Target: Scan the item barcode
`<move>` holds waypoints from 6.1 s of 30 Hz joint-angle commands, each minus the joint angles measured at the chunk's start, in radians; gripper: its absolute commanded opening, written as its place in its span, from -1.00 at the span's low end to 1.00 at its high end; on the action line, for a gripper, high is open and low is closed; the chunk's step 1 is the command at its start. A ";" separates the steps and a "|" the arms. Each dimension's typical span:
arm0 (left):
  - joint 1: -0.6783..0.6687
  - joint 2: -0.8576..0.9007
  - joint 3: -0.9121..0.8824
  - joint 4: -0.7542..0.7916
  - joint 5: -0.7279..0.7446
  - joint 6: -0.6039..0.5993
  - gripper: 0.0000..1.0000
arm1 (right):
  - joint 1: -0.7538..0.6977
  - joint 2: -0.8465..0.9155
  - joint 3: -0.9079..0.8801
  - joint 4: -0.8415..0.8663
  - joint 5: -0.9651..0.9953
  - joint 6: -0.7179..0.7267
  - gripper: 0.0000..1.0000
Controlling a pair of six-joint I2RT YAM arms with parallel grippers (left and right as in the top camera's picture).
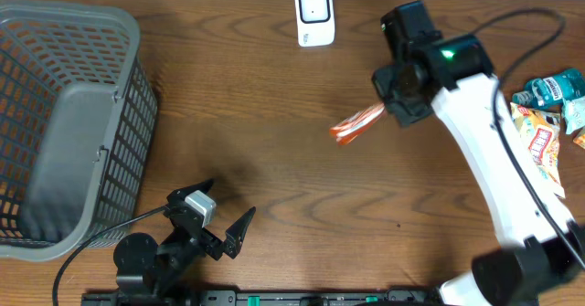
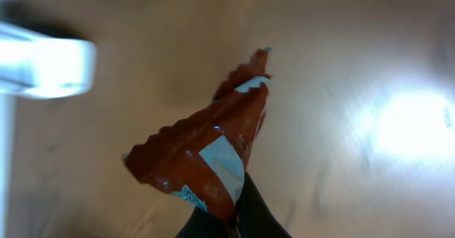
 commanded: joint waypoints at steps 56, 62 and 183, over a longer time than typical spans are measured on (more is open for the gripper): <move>-0.003 -0.005 -0.001 0.001 0.000 0.018 0.96 | -0.155 1.075 0.293 2.503 -0.653 -0.054 -0.99; -0.003 -0.005 -0.001 0.000 0.000 0.017 0.96 | -0.180 1.085 0.320 2.346 -0.681 -0.129 -0.99; -0.003 -0.005 -0.001 0.000 0.000 0.018 0.96 | -0.639 -0.153 0.321 0.112 -0.400 -1.225 0.99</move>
